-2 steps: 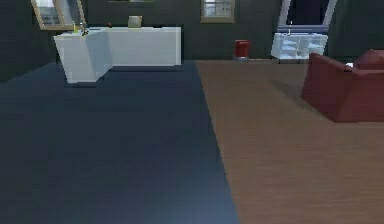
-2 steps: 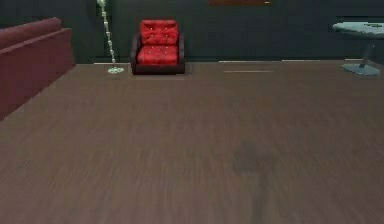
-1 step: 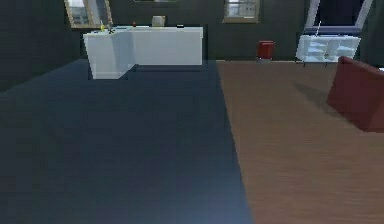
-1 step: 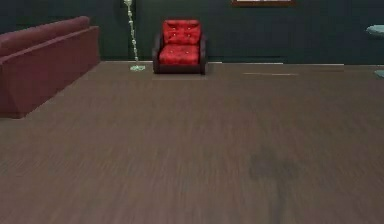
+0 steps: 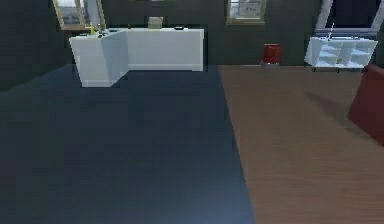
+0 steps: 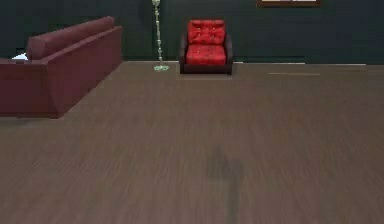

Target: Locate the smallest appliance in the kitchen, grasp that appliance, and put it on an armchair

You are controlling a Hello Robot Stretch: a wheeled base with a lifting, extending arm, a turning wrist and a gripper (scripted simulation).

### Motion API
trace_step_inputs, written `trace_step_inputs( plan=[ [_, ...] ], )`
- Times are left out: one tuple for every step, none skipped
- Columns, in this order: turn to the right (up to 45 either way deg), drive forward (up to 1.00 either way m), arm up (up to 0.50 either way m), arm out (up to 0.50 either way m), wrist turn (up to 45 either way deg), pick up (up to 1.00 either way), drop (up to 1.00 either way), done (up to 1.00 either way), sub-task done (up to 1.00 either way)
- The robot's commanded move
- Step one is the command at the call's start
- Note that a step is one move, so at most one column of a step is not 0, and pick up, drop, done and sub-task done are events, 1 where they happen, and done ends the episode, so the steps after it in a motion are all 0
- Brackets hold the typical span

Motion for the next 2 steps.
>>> trace_step_inputs(
  plan=[
    [-39.0,0.00,0.00,0.00,0.0,0.00,0.00,0.00,0.00],
    [0.0,0.45,0.00,0.00,0.0,0.00,0.00,0.00,0.00]
  ],
)
